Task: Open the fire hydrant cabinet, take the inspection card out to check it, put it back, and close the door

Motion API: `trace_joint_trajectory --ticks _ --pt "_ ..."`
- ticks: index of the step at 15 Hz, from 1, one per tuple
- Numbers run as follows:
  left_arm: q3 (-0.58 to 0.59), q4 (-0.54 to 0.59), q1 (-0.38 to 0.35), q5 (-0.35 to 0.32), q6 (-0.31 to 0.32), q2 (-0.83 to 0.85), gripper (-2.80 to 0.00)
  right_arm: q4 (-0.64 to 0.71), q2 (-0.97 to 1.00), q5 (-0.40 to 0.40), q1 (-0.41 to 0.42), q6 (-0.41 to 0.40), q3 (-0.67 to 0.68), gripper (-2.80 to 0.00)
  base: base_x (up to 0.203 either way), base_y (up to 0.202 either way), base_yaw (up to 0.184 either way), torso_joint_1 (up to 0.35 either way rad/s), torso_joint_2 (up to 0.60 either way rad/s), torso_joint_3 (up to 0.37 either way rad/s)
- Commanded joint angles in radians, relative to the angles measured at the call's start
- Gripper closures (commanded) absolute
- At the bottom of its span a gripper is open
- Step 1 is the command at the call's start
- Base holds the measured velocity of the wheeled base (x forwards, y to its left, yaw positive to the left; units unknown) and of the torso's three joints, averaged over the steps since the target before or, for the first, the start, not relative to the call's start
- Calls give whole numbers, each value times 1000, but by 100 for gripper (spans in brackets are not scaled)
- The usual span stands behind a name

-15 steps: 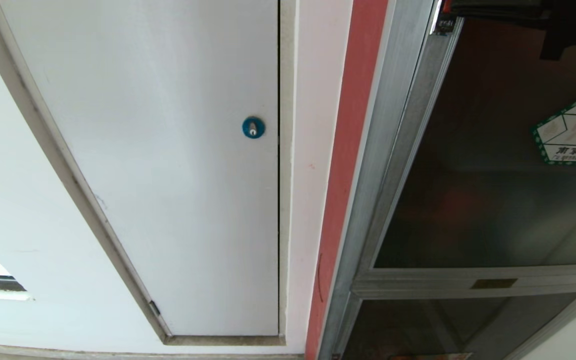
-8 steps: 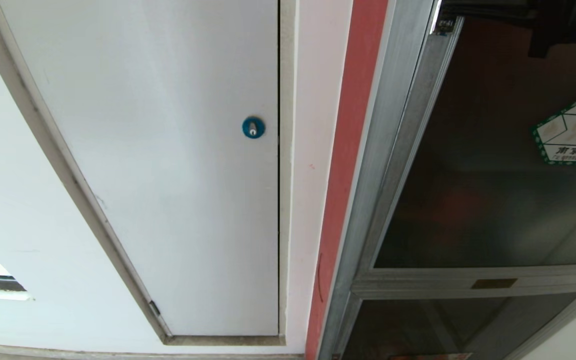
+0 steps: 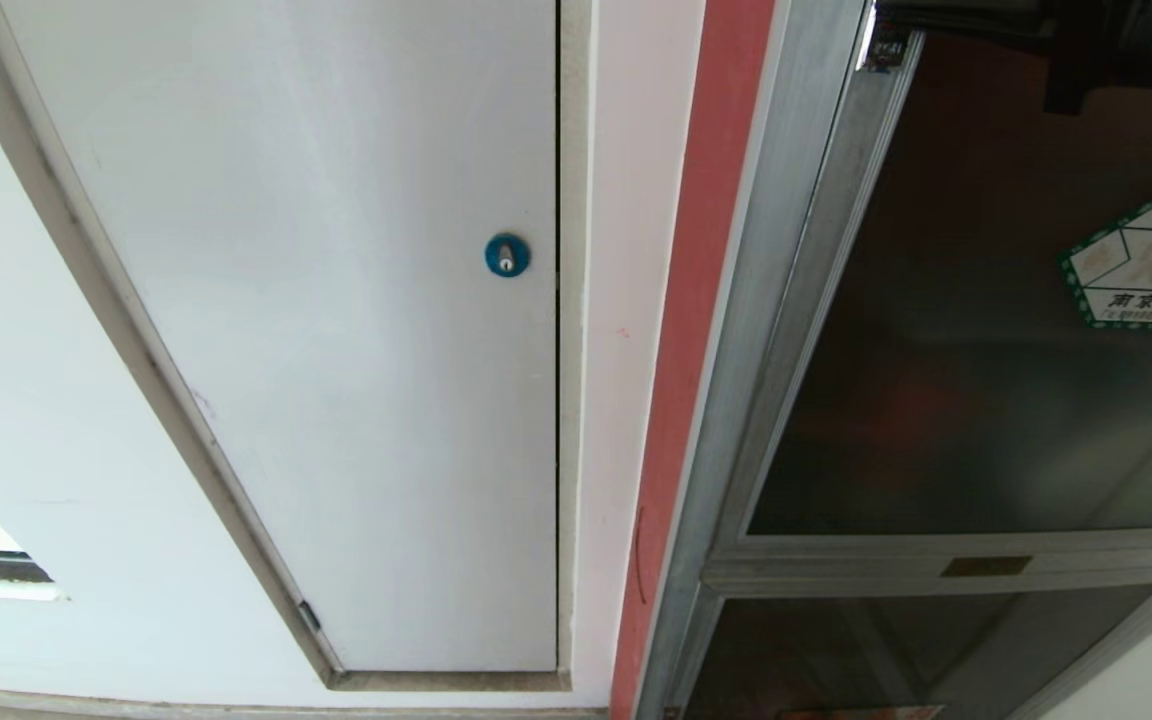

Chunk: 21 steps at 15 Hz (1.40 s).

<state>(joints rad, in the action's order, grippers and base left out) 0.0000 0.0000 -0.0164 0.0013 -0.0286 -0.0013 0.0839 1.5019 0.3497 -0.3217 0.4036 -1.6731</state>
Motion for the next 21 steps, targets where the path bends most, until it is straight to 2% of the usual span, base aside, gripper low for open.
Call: trace_joint_trajectory --ticks 1,15,19,20,21 --pt "0 0 0 0 -1 1 -280 0 -5 -12 1 3 13 0 0 0 0 0 0 0" --pt "0 0 0 0 -1 1 -280 15 -105 -4 -9 6 51 0 0 0 0 0 0 0" --pt "0 0 0 0 -1 1 -280 22 -200 -5 -77 3 151 0 0 0 0 0 0 0" --pt "0 0 0 0 -1 1 -280 22 -217 -25 -98 1 173 0 0 0 0 0 0 0" --pt "0 0 0 0 -1 1 -280 22 -222 -78 -124 -8 185 0 0 0 0 0 0 0"
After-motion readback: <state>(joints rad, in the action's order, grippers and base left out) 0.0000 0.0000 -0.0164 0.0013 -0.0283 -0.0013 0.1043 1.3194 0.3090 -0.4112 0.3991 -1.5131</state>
